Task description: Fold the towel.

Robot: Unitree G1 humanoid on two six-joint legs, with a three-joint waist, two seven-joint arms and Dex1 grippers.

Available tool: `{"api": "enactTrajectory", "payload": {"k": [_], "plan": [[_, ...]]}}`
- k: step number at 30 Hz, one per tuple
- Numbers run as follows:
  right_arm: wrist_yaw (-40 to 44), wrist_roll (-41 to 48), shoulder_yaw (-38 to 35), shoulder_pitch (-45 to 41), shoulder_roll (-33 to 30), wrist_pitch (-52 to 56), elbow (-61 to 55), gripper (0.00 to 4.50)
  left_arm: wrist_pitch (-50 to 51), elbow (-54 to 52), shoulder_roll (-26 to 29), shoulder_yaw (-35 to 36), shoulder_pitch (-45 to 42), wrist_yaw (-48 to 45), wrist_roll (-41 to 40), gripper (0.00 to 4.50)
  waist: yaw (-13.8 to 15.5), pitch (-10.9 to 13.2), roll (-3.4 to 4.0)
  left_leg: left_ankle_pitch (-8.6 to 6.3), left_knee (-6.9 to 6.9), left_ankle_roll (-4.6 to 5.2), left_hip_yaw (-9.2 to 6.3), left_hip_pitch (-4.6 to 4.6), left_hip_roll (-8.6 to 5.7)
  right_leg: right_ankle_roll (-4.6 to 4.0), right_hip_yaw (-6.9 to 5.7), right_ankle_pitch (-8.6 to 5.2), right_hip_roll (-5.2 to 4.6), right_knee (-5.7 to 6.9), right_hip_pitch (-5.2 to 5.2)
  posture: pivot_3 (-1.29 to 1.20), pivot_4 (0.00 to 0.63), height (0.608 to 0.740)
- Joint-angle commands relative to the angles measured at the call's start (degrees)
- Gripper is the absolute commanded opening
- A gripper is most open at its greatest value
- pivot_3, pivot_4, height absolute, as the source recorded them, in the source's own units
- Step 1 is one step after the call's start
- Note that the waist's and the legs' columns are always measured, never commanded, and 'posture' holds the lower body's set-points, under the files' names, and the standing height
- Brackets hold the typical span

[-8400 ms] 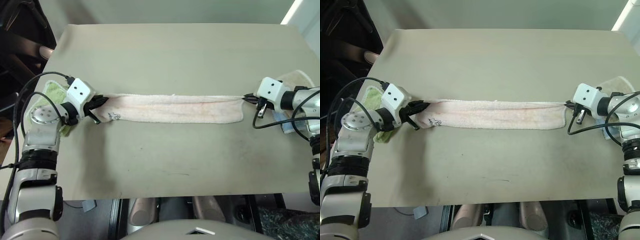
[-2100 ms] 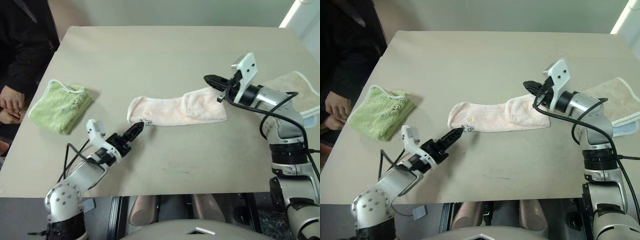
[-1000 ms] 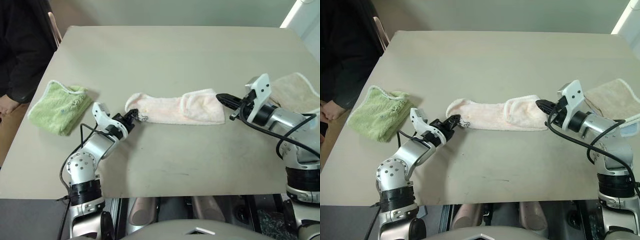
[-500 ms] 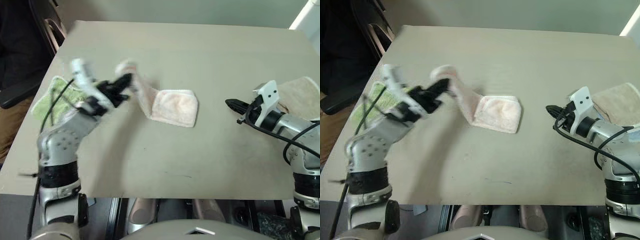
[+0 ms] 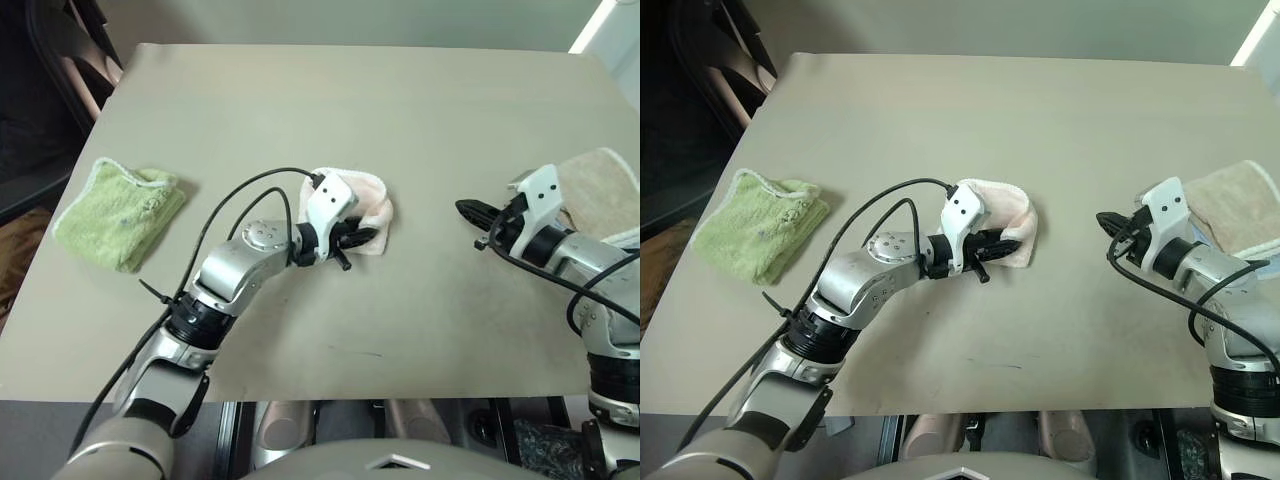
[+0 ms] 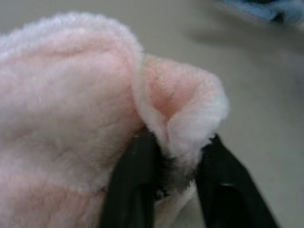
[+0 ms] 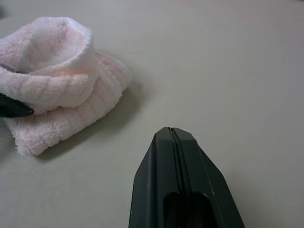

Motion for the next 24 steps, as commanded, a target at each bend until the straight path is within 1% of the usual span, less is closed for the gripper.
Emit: {"api": "enactTrajectory", "payload": {"k": [1, 2, 6, 7, 10, 12, 13, 15, 17, 18, 20, 23, 24], "plan": [[-1.17, 0.83, -1.63, -0.03, 0.08, 0.28, -3.38, 0.00, 0.19, -3.26, -1.20, 5.05, 0.76, -2.54, -2.80, 2.54, 0.00, 0.00, 0.00, -0.01, 0.01, 0.01, 0.01, 0.00, 0.00, -0.18, 0.00, 0.12, -0.01, 0.00, 0.01, 0.00, 0.150, 0.735], [-1.27, 0.86, -1.58, -0.10, 0.12, 0.38, -3.44, 0.00, 0.47, -3.45, -1.47, 5.66, 0.98, -2.88, -2.97, 2.91, -0.01, 0.00, 0.00, -0.02, 0.01, 0.04, 0.03, 0.00, 0.00, -0.22, 0.00, 0.14, -0.01, -0.01, 0.01, 0.00, 0.150, 0.735], [-2.02, 1.00, -0.81, -2.90, 1.12, 0.08, -2.64, 0.00, -0.31, -5.94, -3.17, 12.45, 2.55, -2.22, -6.10, 4.34, -0.01, 0.00, 0.00, -0.03, 0.02, 0.05, 0.04, 0.00, 0.00, -0.11, 0.00, 0.18, -0.02, -0.01, 0.02, 0.00, 0.150, 0.735], [-2.13, 1.10, -0.83, -3.22, 1.30, 0.18, -2.57, 0.00, -0.57, -6.26, -3.43, 13.20, 2.73, -2.16, -6.10, 4.47, -0.02, 0.00, 0.00, -0.03, 0.02, 0.05, 0.05, 0.00, 0.00, -0.10, 0.00, 0.19, -0.02, -0.01, 0.01, 0.00, 0.150, 0.735], [-2.58, 1.77, 0.10, -5.82, 3.17, 0.31, -2.33, 0.00, -4.35, -6.25, -3.11, 17.19, 3.68, -0.85, -3.65, 4.47, -0.04, -0.01, 0.01, -0.02, 0.04, 0.07, 0.05, 0.03, 0.01, -0.10, 0.00, 0.20, -0.01, 0.02, 0.02, 0.00, 0.150, 0.735], [-2.61, 2.21, 1.84, -8.04, 5.15, 0.74, -2.35, 0.00, -6.23, -3.98, -3.56, 20.99, 3.48, 2.25, -2.42, 4.47, -0.17, -0.01, 0.01, -0.01, 0.06, 0.09, 0.05, 0.04, 0.02, -0.10, 0.00, 0.20, 0.00, 0.05, 0.01, 0.00, 0.150, 0.735], [-2.69, 2.16, 3.09, -9.24, 6.39, 0.96, -2.28, 0.00, -7.44, -2.50, -3.56, 22.17, 3.31, 3.74, -1.08, 4.30, -0.21, -0.01, 0.01, 0.00, 0.06, 0.10, 0.06, 0.06, 0.02, -0.07, 0.00, 0.22, 0.01, 0.05, 0.00, 0.00, 0.150, 0.735], [-2.85, 1.65, 5.19, -10.94, 8.38, 1.24, -2.11, 0.00, -9.42, -0.55, -3.20, 22.17, 3.32, 4.61, 1.74, 3.93, -0.38, -0.01, 0.01, 0.01, 0.07, 0.15, 0.06, 0.12, 0.04, 0.00, -0.01, 0.22, 0.02, 0.05, 0.01, 0.00, 0.150, 0.735], [-2.84, 1.31, 6.49, -11.76, 9.61, 1.30, -1.91, 0.00, -10.59, 0.28, -3.02, 21.21, 3.59, 4.00, 3.65, 3.16, -0.35, -0.01, 0.01, -0.06, 0.07, 0.43, 0.03, 0.13, 0.05, -0.04, -0.04, 0.24, 0.02, 0.05, 0.02, 0.00, 0.150, 0.735], [-2.73, 1.05, 7.62, -12.25, 10.50, 1.05, -1.38, 0.00, -11.38, 0.72, -2.77, 19.97, 3.85, 3.39, 5.18, 2.78, -0.19, -0.01, 0.01, -0.12, 0.07, 0.54, 0.03, 0.12, 0.05, -0.24, -0.04, 0.36, 0.02, 0.04, 0.02, 0.00, 0.150, 0.735], [-2.52, 0.31, 10.15, -13.31, 12.55, 0.34, 0.71, 0.00, -12.12, 1.39, -2.89, 17.70, 4.40, 2.14, 7.26, 2.04, -0.06, -0.01, 0.01, -0.13, 0.12, 0.66, 0.01, 0.05, 0.05, -0.31, -0.05, 0.36, 0.00, 0.02, 0.03, 0.00, 0.150, 0.735], [-3.44, -2.85, 13.42, -14.18, 14.79, -0.74, 6.24, 0.00, -11.94, 3.32, -3.29, 14.89, 5.02, 1.01, 9.68, 0.86, -0.03, -0.01, 0.01, -0.16, 0.39, 0.70, 0.01, -0.06, 0.04, -0.52, -0.08, 0.31, -0.01, 0.02, 0.03, 0.00, 0.150, 0.735], [-3.72, -3.70, 14.40, -14.05, 15.62, -0.72, 8.75, 0.00, -11.96, 5.14, -2.88, 13.01, 5.08, 1.38, 12.18, 0.58, -0.03, -0.01, 0.01, -0.20, 0.43, 0.75, 0.01, -0.10, 0.04, -0.54, -0.09, 0.33, -0.03, 0.01, 0.01, 0.00, 0.150, 0.735]]}}
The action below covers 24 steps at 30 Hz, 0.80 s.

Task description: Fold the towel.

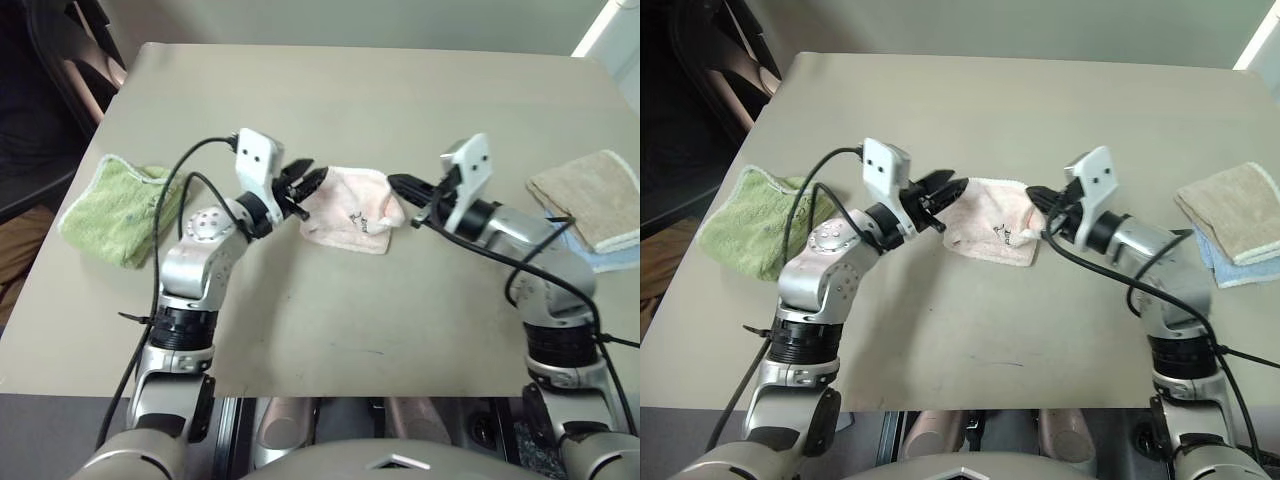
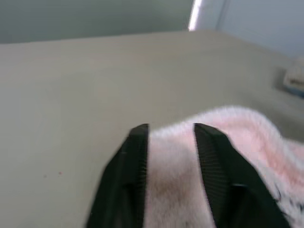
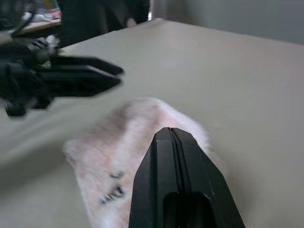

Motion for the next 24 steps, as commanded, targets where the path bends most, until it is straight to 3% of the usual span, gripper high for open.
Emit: {"api": "enactTrajectory", "payload": {"k": [1, 6, 9, 12, 15, 19, 22, 24], "plan": [[-1.40, -3.13, 2.59, -0.18, 1.88, -1.13, 6.31, 0.00, -1.32, 4.05, 0.76, -4.78, 0.26, -0.15, 6.50, 0.21, 0.01, -0.01, 0.00, -0.08, 0.03, 0.13, 0.01, -0.01, -0.01, 0.00, -0.01, 0.02, -0.03, -0.01, 0.01, 0.00, 0.150, 0.735], [-2.08, -8.51, 6.86, 1.24, 2.86, -1.78, 15.08, 0.00, -2.95, 9.84, 1.89, -10.30, 0.92, -0.59, 14.37, 0.21, -0.02, -0.04, 0.06, -0.08, 0.06, 0.06, 0.01, -0.07, -0.01, -0.14, -0.05, 0.20, -0.06, 0.02, -0.13, 0.00, 0.150, 0.735], [-2.16, -9.43, 6.72, 2.00, 2.92, -2.36, 15.29, 0.00, -3.94, 10.75, 1.75, -9.57, 1.68, -0.46, 15.54, 0.21, -0.11, -0.17, 0.15, -0.08, 0.02, 0.03, 0.01, 0.21, 0.00, -0.19, -0.04, 0.22, -0.05, 0.02, 0.12, 0.00, 0.150, 0.735], [-1.73, -7.41, 3.88, 2.21, 3.09, -3.09, 11.86, 0.00, -2.59, 7.90, -0.77, -3.59, 2.05, -0.66, 9.96, 0.21, -0.13, -0.17, 0.15, -0.08, 0.02, 0.03, 0.01, 0.35, 0.00, -0.22, -0.02, 0.23, -0.04, 0.03, 0.26, 0.00, 0.150, 0.735], [-0.24, -4.73, 0.15, 2.07, 1.54, -3.73, 6.29, 0.00, 3.29, 3.75, -5.21, 8.96, 0.65, 2.13, -2.62, 0.21, -0.14, -0.12, 0.10, -0.03, 0.04, 0.01, 0.02, 0.19, -0.01, -0.21, -0.01, 0.24, -0.03, 0.04, 0.14, 0.00, 0.150, 0.735], [1.05, -1.74, -3.98, 2.28, -1.46, -2.27, 0.39, 0.00, 12.58, 1.76, -5.62, 21.02, -0.37, 6.40, -14.66, 0.21, -0.16, -0.12, 0.11, 0.16, -0.01, -0.22, 0.05, -0.16, 0.02, -0.23, -0.03, 0.32, 0.01, 0.03, -0.21, 0.00, 0.150, 0.735], [1.54, -0.37, -6.44, 2.51, -3.79, -1.53, -1.93, 0.00, 19.27, 1.34, -2.74, 24.37, 1.37, 6.29, -19.15, 0.78, -0.16, -0.12, 0.11, 0.40, -0.07, -0.69, 0.07, -0.12, 0.05, -0.22, -0.04, 0.23, 0.04, 0.02, -0.20, 0.00, 0.150, 0.735], [1.62, -0.07, -7.40, 2.54, -4.84, -1.31, -2.40, 0.00, 23.37, 1.32, -1.53, 25.59, 2.63, 5.95, -22.03, 1.49, -0.16, -0.12, 0.11, 0.41, -0.06, -0.72, 0.06, -0.11, 0.05, -0.21, -0.04, 0.21, 0.04, 0.00, -0.20, 0.00, 0.150, 0.735]]}}
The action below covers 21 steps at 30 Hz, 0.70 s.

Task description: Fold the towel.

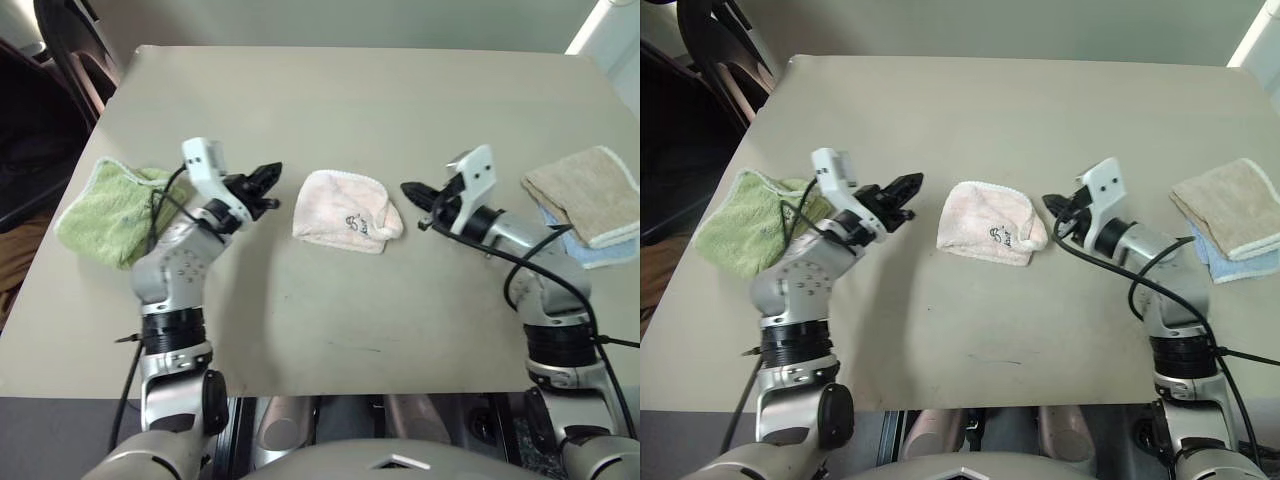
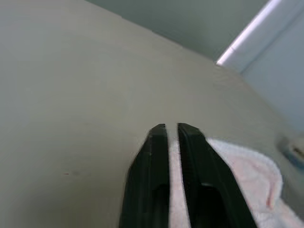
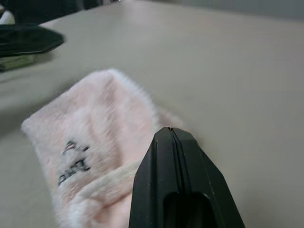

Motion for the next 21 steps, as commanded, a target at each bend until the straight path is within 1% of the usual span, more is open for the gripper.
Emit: {"api": "enactTrajectory", "payload": {"k": [1, 3, 4, 5, 8, 11, 15, 21], "plan": [[0.72, 1.62, -2.41, -0.10, -1.47, -0.01, -2.69, 0.00, 7.84, -1.96, 1.27, 1.95, 2.08, -0.27, -5.99, 1.85, -0.01, 0.00, 0.00, 0.00, 0.00, 0.00, 0.01, 0.00, 0.00, 0.02, 0.00, -0.01, -0.01, -0.02, 0.00, 0.00, 0.150, 0.735], [0.50, 1.67, -2.79, -0.32, -1.85, -0.16, -2.30, 0.00, 11.36, -2.16, 1.20, 2.06, 2.82, 0.26, -8.31, 2.61, 0.11, 0.00, 0.00, -0.03, 0.02, 0.04, 0.02, -0.01, -0.01, 0.02, 0.01, -0.01, -0.02, -0.03, 0.00, 0.00, 0.150, 0.735], [0.38, 1.62, -2.84, -0.47, -1.90, -0.23, -2.10, 0.00, 12.91, -2.00, 0.93, 2.15, 3.04, 0.58, -9.35, 2.89, 0.18, 0.02, -0.02, -0.05, 0.03, 0.07, 0.02, -0.02, -0.02, 0.05, 0.01, -0.02, -0.03, -0.03, 0.02, 0.00, 0.150, 0.735], [0.29, 1.57, -2.82, -0.57, -1.91, -0.32, -1.98, 0.00, 14.10, -1.74, 0.62, 2.23, 3.12, 0.92, -10.26, 3.34, 0.25, 0.02, -0.02, -0.05, 0.04, 0.09, 0.01, -0.04, -0.01, 0.06, 0.01, -0.02, -0.03, -0.02, 0.03, 0.00, 0.150, 0.735], [0.14, 1.61, -2.60, -0.79, -1.74, -0.50, -2.07, 0.00, 18.38, -0.49, -1.25, 1.48, 2.89, 3.10, -12.09, 4.45, 0.28, 0.02, -0.03, -0.06, 0.07, 0.21, 0.00, -0.02, -0.02, 0.04, 0.01, 0.03, -0.04, -0.01, 0.07, 0.00, 0.150, 0.735], [-0.06, 1.70, -2.44, -1.09, -1.43, -0.48, -2.25, 0.00, 21.39, 1.41, -2.91, 0.64, 2.03, 5.76, -12.02, 4.48, 0.27, 0.02, -0.03, -0.02, 0.06, 0.33, 0.01, 0.02, -0.03, 0.02, 0.01, 0.13, -0.04, 0.01, 0.11, 0.00, 0.150, 0.735], [-0.70, 1.94, -2.71, -1.32, -0.90, -0.40, -2.75, 0.00, 24.18, 1.58, -7.14, -0.98, 0.89, 8.31, -12.59, 4.48, 0.42, 0.02, -0.02, 0.05, 0.03, 0.54, -0.02, 0.10, -0.05, 0.02, 0.01, 0.22, -0.04, 0.01, 0.21, 0.00, 0.150, 0.735], [-1.60, 2.20, -3.16, -0.89, -0.63, -0.03, -3.97, 0.00, 25.02, 2.71, -15.27, -1.65, -2.12, 12.23, -12.66, 4.48, 1.03, 0.02, -0.02, 0.16, 0.07, 0.74, -0.04, 0.20, -0.18, 0.34, 0.06, 0.15, -0.12, -0.04, 0.43, 0.00, 0.150, 0.735]]}}
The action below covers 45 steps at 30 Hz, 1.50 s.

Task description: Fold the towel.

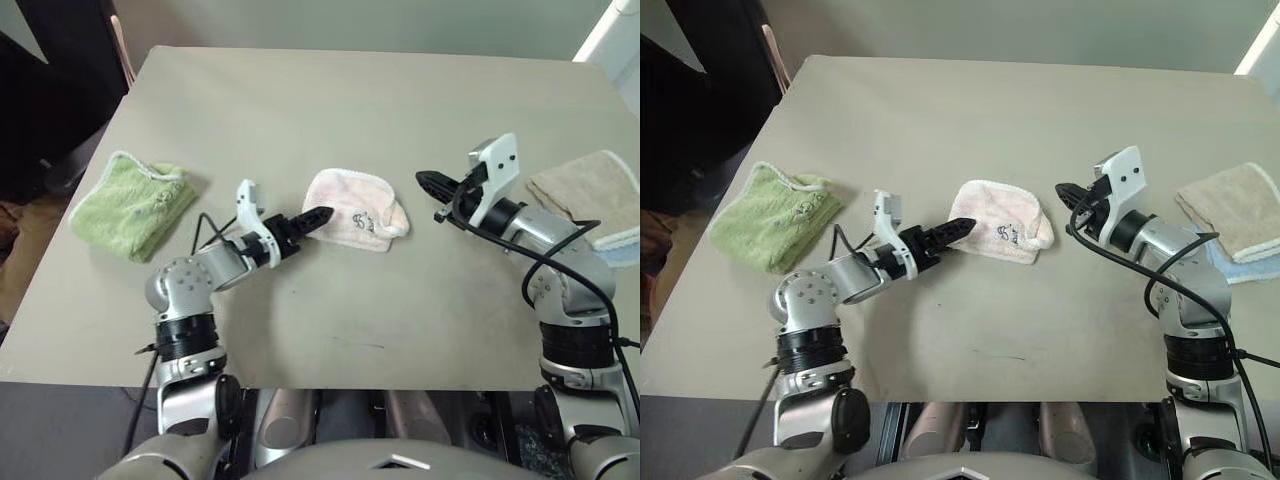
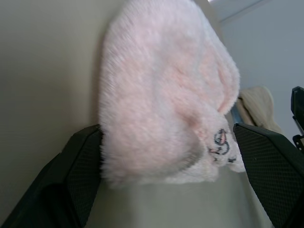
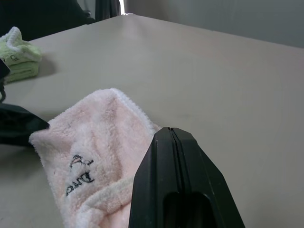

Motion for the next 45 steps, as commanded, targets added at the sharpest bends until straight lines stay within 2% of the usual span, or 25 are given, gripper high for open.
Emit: {"api": "enactTrajectory", "payload": {"k": [1, 5, 8, 14, 19, 23, 26, 30, 35, 37, 40, 42, 45], "plan": [[-1.12, 1.13, -1.64, -0.74, 0.25, -0.30, -3.09, 0.00, 1.94, 1.04, -4.52, -2.81, -1.74, 2.12, -0.88, 4.48, 0.19, 0.01, 0.00, 0.02, 0.00, 0.03, 0.00, 0.00, -0.02, 0.11, 0.00, -0.05, -0.01, 0.00, 0.01, 0.00, 0.150, 0.735], [-1.56, 1.40, -2.10, -0.15, 0.01, 0.08, -4.03, 0.00, 1.58, 2.19, -6.88, -1.17, -2.26, 4.77, -0.50, 4.48, 0.20, 0.01, -0.01, 0.04, -0.02, 0.03, 0.03, 0.04, -0.02, 0.21, 0.01, -0.05, -0.02, 0.00, 0.04, 0.00, 0.150, 0.735], [-1.04, 1.71, -2.73, 2.40, -1.17, 0.61, -5.48, 0.00, 0.10, 2.35, -7.18, 1.02, -2.67, 5.81, -1.23, 3.93, 0.25, 0.01, -0.01, 0.08, -0.08, -0.03, 0.02, 0.11, -0.01, 0.31, 0.01, -0.11, 0.00, 0.01, 0.06, 0.00, 0.150, 0.735], [1.44, 4.06, -4.68, 8.86, -5.22, 2.31, -8.34, 0.00, -2.11, 1.08, -7.23, 3.83, -2.89, 7.49, -3.16, 1.74, 0.05, 0.04, -0.05, 0.11, -0.09, -0.15, 0.10, 0.11, 0.00, 0.41, 0.06, -0.18, 0.02, -0.01, 0.08, 0.00, 0.150, 0.735], [1.62, 4.37, -5.30, 10.09, -6.52, 2.00, -8.12, 0.00, -4.09, 0.46, -7.26, 5.46, -2.96, 8.82, -4.63, 0.10, -0.52, 0.06, -0.10, 0.06, -0.13, -0.10, 0.13, 0.21, 0.02, 0.41, 0.10, -0.17, 0.07, 0.02, 0.09, 0.00, 0.150, 0.735], [1.18, 4.27, -5.32, 9.92, -6.37, 1.74, -7.67, 0.00, -7.55, -0.81, -6.75, 7.93, -4.65, 9.44, -7.54, 0.04, -0.61, 0.08, -0.12, 0.08, -0.18, -0.11, 0.13, 0.32, 0.03, 0.41, 0.12, -0.17, 0.10, 0.03, 0.14, 0.00, 0.150, 0.735], [0.97, 3.93, -5.08, 9.92, -6.09, 1.54, -7.36, 0.00, -10.75, -2.23, -4.01, 9.61, -7.62, 9.51, -8.74, 0.04, -0.61, 0.10, -0.14, 0.08, -0.19, -0.11, 0.12, 0.32, 0.03, 0.41, 0.12, -0.17, 0.11, 0.02, 0.14, 0.00, 0.150, 0.735], [0.87, 3.83, -5.31, 10.06, -6.07, 1.37, -7.17, 0.00, -16.97, -4.65, 2.36, 14.39, -12.03, 10.32, -10.43, 0.04, -0.63, 0.13, -0.17, 0.07, -0.21, -0.10, 0.12, 0.31, 0.03, 0.42, 0.12, -0.16, 0.13, 0.00, 0.13, 0.00, 0.150, 0.735], [1.09, 3.81, -5.48, 10.23, -6.13, 0.99, -6.66, 0.00, -25.16, -5.28, 14.00, 22.90, -12.18, 8.64, -11.53, 0.04, -0.87, 0.13, -0.17, 0.05, -0.26, -0.22, 0.12, 0.32, 0.03, 0.43, 0.13, -0.26, 0.16, -0.04, 0.08, 0.00, 0.150, 0.735], [1.35, 3.61, -5.16, 10.19, -6.08, 0.61, -6.16, 0.00, -28.51, -4.27, 19.17, 27.65, -9.15, 6.93, -11.31, 0.04, -0.94, 0.13, -0.17, -0.01, -0.28, -0.35, 0.12, 0.30, 0.04, 0.42, 0.13, -0.35, 0.19, -0.04, 0.03, 0.00, 0.150, 0.735], [1.72, 3.48, -4.79, 9.89, -6.08, 0.14, -5.42, 0.00, -29.94, -4.78, 22.55, 32.75, -0.76, 5.32, -11.97, 0.04, -1.02, 0.10, -0.13, 0.03, -0.29, -0.67, 0.12, 0.30, 0.04, 0.42, 0.14, -0.56, 0.18, -0.02, -0.01, 0.00, 0.150, 0.735], [2.13, 3.39, -4.43, 9.39, -6.21, -0.11, -4.72, 0.00, -30.33, -6.50, 22.44, 34.17, 6.62, 3.82, -12.24, 0.04, -1.10, 0.08, -0.10, -0.12, -0.29, -0.75, 0.13, 0.32, 0.03, 0.39, 0.16, -0.70, 0.16, -0.01, -0.02, 0.00, 0.150, 0.735], [2.92, 3.20, -3.74, 8.41, -6.39, -0.50, -3.56, 0.00, -31.04, -7.00, 19.42, 34.62, 14.37, 3.81, -13.23, 0.04, -0.54, 0.07, -0.20, -0.38, -0.23, -0.66, 0.04, 0.15, 0.03, 0.16, 0.13, -0.75, 0.14, 0.04, -0.05, 0.00, 0.150, 0.735]]}}
